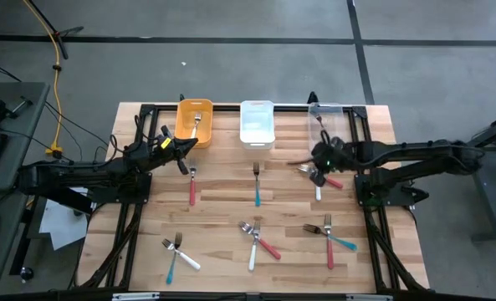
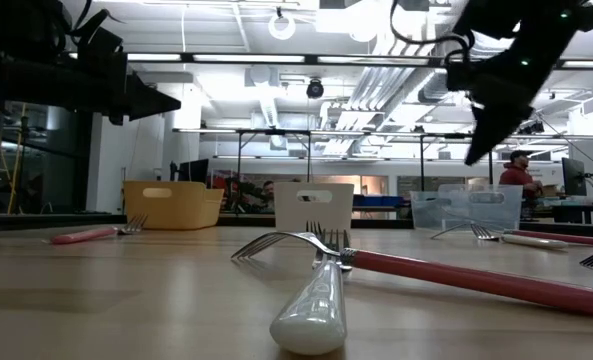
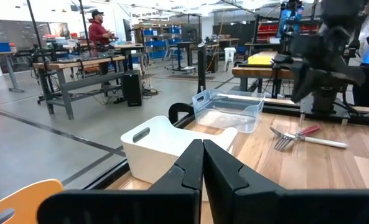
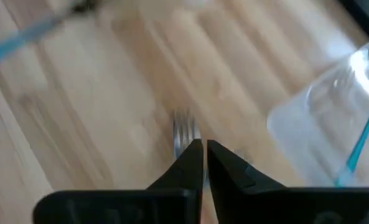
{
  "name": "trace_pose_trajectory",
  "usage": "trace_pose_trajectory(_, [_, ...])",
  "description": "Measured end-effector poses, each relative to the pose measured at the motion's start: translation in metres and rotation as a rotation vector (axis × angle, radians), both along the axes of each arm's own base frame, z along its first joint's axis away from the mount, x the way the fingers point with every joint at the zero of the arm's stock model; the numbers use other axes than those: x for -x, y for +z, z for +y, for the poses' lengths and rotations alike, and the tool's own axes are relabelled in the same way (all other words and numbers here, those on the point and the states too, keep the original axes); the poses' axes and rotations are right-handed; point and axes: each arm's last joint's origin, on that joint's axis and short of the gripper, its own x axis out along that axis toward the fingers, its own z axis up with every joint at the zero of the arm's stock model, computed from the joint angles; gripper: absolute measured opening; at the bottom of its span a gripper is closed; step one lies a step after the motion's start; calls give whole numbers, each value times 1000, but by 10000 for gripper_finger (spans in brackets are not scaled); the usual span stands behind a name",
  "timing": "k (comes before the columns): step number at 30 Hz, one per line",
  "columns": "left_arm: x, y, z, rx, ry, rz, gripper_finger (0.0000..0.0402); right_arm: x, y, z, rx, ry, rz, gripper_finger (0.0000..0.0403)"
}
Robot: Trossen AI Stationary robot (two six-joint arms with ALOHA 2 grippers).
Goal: Sort silverware by color (type)
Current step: Put the top right pink fork into the white bin
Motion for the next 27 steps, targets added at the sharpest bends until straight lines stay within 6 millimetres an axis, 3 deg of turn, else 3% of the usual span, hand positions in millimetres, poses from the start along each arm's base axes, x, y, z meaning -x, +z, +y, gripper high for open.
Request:
trace_pose_trajectory(5, [0,0,0,-1,0,0,1,0,-11,10,-11,-30,93,65])
trace_pose_trajectory(13, [0,0,0,-3,0,1,1,1,-27,-3,-73,-64,273,145])
trace_pose_trajectory(22, [-1,0,-1,-1,-38,2,1,3,-44,-5,-164,17,341,158])
trace_pose_trajectory(27, [-1,0,-1,-1,-38,3,1,0,-44,-5,-174,41,316,158])
